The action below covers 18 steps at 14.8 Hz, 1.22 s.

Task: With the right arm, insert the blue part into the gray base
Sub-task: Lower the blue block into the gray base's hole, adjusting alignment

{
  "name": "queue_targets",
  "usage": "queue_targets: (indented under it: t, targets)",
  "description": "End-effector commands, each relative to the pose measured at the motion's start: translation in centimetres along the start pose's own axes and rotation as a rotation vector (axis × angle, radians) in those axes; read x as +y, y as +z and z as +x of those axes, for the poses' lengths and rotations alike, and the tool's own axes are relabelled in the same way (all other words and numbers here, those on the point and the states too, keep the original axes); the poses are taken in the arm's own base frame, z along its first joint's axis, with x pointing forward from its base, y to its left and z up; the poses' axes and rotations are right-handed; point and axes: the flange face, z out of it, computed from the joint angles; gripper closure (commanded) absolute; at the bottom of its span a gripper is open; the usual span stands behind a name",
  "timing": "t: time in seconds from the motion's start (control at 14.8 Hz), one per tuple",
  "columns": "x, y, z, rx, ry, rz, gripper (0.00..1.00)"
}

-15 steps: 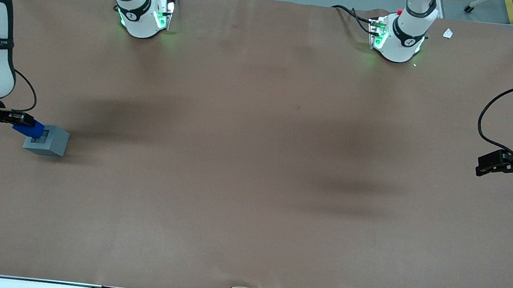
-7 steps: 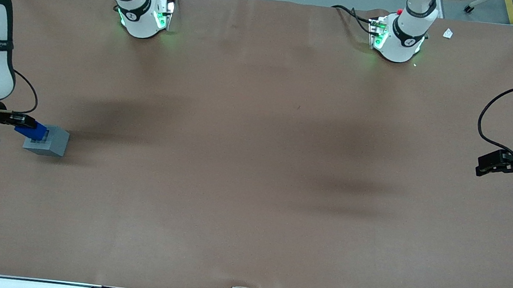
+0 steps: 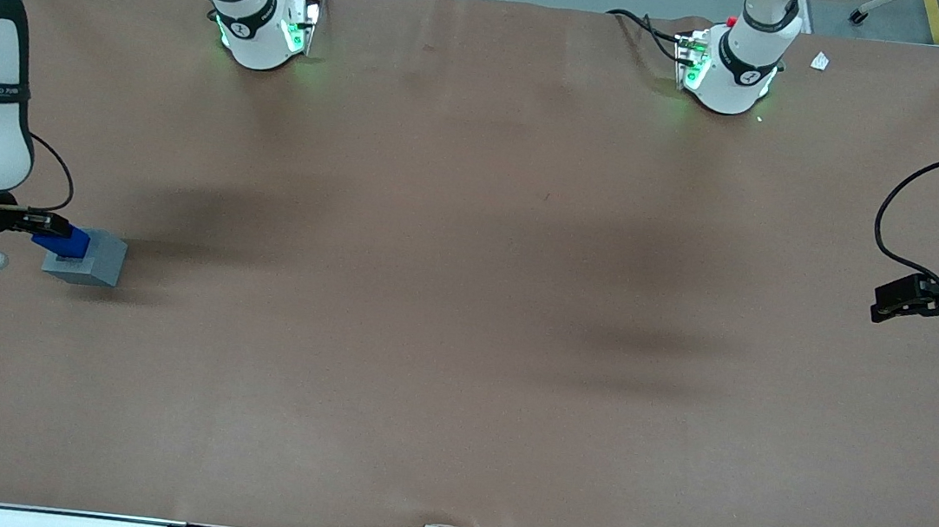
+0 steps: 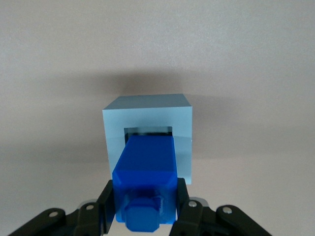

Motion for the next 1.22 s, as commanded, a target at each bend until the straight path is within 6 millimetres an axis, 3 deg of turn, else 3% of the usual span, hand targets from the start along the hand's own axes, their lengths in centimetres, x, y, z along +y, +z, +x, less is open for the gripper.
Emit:
queue_targets:
  t: [0.0, 0.68, 1.15]
  targets:
    - [0.3, 0.3, 0.4, 0.005, -0.014, 0.004, 0.96]
    - [0.0, 0.7, 1.0, -0.001, -0.047, 0.0, 0.96]
    - [-1.3, 1.7, 1.5, -0.02, -0.071, 0.007, 0.96]
